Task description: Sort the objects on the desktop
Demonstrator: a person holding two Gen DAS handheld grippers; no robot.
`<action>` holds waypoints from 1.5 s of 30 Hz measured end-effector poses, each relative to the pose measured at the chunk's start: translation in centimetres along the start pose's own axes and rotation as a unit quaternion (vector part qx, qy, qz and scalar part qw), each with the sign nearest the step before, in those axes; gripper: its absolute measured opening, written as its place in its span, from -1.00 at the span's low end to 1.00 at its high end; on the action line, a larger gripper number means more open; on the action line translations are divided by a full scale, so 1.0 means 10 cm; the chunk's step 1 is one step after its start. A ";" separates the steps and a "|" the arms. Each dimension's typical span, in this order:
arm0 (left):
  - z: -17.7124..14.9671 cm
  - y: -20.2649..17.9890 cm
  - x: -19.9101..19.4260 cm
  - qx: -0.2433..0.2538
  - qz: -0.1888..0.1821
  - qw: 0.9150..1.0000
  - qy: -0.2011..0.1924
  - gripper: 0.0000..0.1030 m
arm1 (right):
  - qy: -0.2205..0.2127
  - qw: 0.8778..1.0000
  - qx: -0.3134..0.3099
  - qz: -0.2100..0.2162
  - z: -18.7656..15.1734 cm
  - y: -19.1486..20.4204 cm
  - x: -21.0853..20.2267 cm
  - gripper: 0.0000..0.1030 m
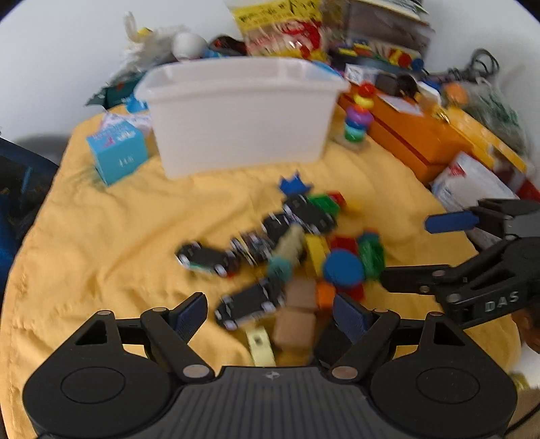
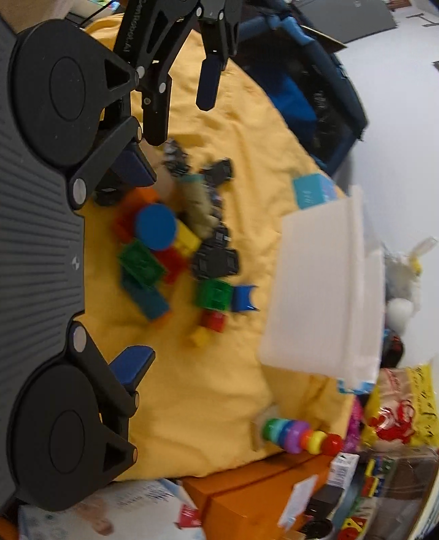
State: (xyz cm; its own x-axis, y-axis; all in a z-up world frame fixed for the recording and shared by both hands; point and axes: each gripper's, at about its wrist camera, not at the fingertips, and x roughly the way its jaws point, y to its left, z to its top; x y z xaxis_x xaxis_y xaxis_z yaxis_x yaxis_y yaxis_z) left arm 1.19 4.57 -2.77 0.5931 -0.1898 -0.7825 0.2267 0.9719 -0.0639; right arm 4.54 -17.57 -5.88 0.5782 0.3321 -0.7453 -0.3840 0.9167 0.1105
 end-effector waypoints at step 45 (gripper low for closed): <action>-0.18 0.27 -0.06 0.124 0.008 0.992 -0.002 -0.09 | 0.070 0.992 0.050 0.088 -0.22 0.24 0.26 -0.56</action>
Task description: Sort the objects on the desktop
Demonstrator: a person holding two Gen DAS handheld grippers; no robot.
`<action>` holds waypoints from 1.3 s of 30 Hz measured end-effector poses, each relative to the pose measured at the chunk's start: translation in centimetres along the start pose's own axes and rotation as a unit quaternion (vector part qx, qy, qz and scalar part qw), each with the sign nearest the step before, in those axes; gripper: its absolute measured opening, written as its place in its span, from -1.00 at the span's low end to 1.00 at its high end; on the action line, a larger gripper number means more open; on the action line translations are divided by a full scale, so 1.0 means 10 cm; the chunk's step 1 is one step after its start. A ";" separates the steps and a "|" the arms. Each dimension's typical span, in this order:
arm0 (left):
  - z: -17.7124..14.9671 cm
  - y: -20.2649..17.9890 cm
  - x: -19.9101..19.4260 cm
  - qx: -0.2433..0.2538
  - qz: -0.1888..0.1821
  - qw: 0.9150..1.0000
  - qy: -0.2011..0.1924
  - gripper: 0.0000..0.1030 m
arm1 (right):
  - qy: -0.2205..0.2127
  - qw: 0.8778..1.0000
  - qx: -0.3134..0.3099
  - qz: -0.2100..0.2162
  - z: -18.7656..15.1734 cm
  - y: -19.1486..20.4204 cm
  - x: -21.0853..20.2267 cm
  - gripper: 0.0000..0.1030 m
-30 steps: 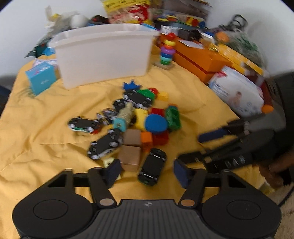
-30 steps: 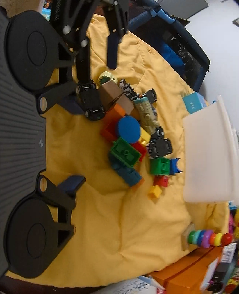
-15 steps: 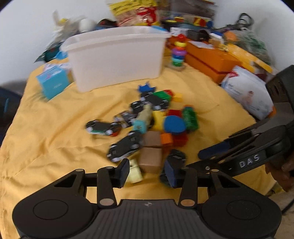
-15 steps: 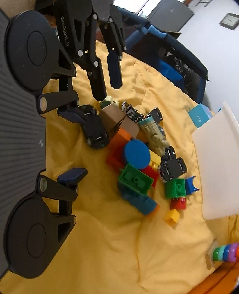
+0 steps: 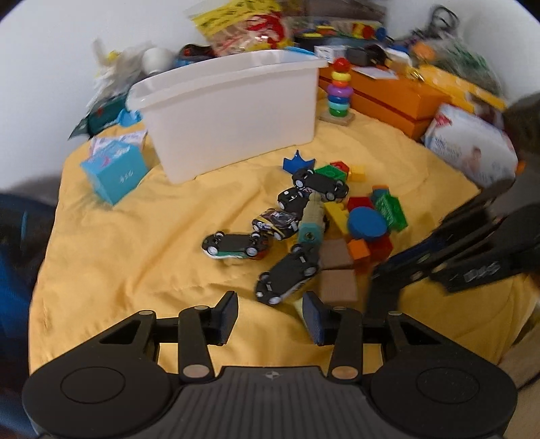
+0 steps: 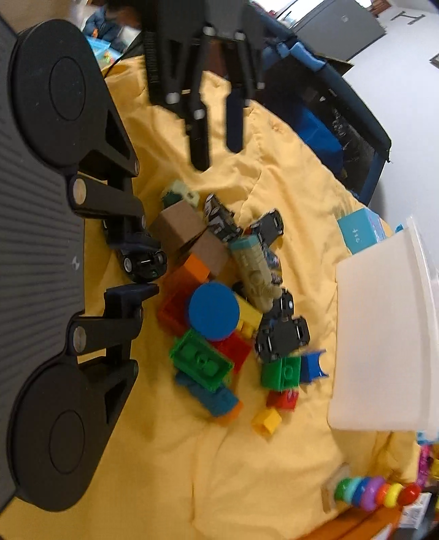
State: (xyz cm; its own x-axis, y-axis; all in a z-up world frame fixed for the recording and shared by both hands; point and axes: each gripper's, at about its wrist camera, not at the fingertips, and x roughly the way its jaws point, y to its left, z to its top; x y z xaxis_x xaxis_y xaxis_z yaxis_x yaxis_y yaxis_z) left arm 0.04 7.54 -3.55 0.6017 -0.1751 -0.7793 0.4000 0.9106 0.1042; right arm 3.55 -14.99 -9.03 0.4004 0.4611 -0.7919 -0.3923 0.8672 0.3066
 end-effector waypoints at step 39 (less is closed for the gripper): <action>0.14 -0.23 -0.06 -0.095 -0.193 0.977 0.011 -0.71 | 0.008 1.000 -0.015 -0.019 -0.13 -0.12 -0.12 -0.58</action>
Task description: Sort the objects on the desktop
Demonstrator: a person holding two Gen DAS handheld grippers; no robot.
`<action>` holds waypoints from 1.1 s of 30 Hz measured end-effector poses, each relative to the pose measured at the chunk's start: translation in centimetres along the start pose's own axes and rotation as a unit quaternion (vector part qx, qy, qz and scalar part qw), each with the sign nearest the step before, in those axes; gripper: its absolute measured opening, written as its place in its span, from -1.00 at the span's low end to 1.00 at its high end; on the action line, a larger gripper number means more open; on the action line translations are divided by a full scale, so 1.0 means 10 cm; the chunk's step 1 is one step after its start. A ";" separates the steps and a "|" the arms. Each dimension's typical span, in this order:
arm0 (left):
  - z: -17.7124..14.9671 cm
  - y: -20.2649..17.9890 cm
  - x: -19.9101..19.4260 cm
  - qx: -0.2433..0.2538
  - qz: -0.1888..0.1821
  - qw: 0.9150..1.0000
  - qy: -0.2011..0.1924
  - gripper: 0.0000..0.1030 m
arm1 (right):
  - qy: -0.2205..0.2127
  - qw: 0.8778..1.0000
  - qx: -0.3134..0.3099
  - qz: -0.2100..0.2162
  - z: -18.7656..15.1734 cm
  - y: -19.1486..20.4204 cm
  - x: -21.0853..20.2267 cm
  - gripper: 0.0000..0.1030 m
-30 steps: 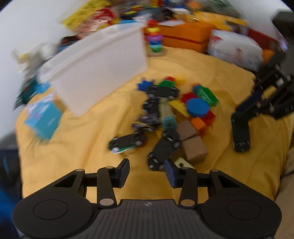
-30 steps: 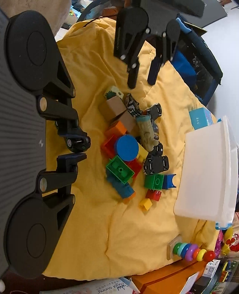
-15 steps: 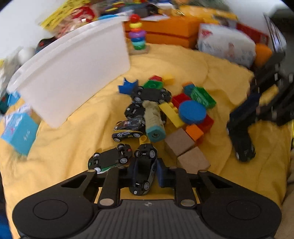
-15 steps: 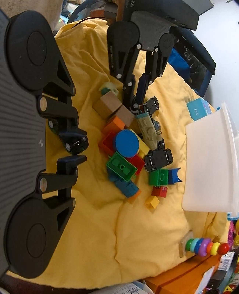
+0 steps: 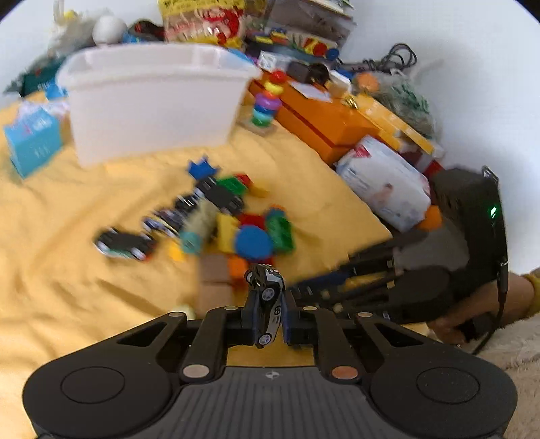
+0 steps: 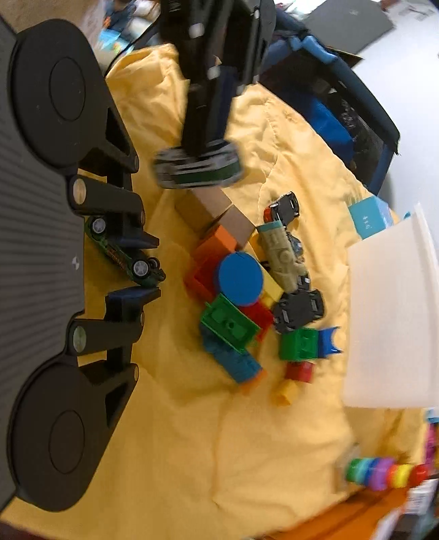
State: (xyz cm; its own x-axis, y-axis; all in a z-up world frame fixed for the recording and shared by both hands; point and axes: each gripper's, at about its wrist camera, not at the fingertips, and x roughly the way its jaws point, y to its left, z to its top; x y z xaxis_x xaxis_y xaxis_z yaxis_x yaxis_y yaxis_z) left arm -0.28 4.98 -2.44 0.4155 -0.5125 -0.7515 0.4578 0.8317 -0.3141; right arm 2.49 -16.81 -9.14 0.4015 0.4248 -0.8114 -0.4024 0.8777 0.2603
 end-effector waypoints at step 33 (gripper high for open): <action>-0.17 -0.58 0.56 0.085 0.050 0.995 0.027 -0.58 | -0.012 0.987 -0.115 -0.112 -0.19 -0.01 -0.15 -0.37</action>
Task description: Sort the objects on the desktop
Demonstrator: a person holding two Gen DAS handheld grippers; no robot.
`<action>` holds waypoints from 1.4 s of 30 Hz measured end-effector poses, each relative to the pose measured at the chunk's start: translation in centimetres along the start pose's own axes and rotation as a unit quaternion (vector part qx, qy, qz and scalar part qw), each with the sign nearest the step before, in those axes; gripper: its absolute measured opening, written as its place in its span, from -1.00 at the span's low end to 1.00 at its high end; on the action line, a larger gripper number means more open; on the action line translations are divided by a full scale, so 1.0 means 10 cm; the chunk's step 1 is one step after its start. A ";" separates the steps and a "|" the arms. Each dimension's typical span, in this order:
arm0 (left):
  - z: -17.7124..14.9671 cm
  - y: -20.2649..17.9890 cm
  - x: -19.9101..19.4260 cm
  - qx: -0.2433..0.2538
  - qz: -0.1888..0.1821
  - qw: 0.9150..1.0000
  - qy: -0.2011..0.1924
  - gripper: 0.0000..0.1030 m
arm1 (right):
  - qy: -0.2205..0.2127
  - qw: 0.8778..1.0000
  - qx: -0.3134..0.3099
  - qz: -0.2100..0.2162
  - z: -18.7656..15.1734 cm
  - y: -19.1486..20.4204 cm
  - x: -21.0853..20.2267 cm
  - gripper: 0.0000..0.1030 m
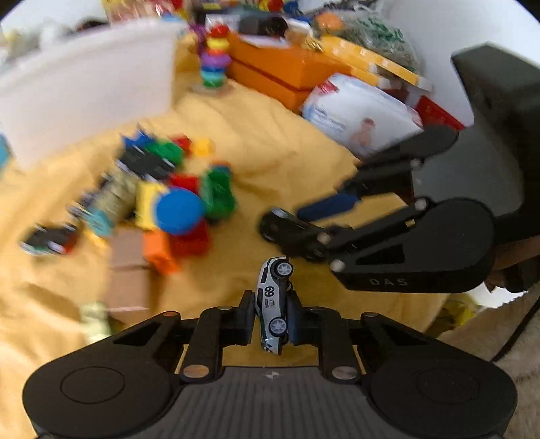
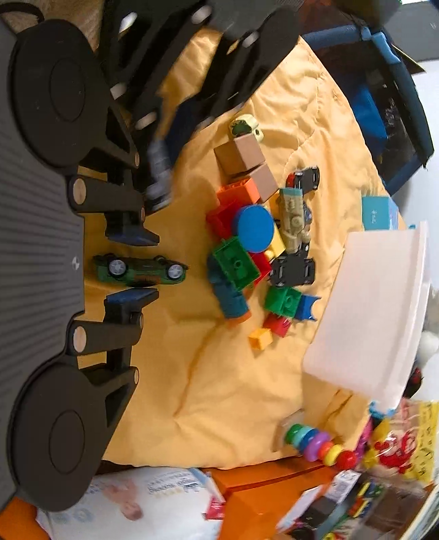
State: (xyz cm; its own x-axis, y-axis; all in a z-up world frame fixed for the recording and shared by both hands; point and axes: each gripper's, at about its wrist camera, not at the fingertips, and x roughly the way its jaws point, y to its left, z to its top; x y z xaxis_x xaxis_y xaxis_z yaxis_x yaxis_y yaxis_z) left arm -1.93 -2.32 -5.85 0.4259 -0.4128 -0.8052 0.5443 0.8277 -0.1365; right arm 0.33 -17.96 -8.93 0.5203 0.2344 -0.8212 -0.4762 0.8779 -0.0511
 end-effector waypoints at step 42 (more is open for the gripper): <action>-0.11 0.06 0.07 -0.048 0.009 0.999 0.000 -0.13 | 0.016 0.997 0.014 0.078 0.03 0.01 0.03 -0.27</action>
State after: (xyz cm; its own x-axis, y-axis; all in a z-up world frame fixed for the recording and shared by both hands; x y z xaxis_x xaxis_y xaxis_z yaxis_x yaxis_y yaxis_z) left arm -2.07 -1.68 -7.15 0.4348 -0.3981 -0.8077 0.4646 0.8675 -0.1774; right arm 0.64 -17.67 -9.08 0.4186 0.3560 -0.8355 -0.5288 0.8435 0.0944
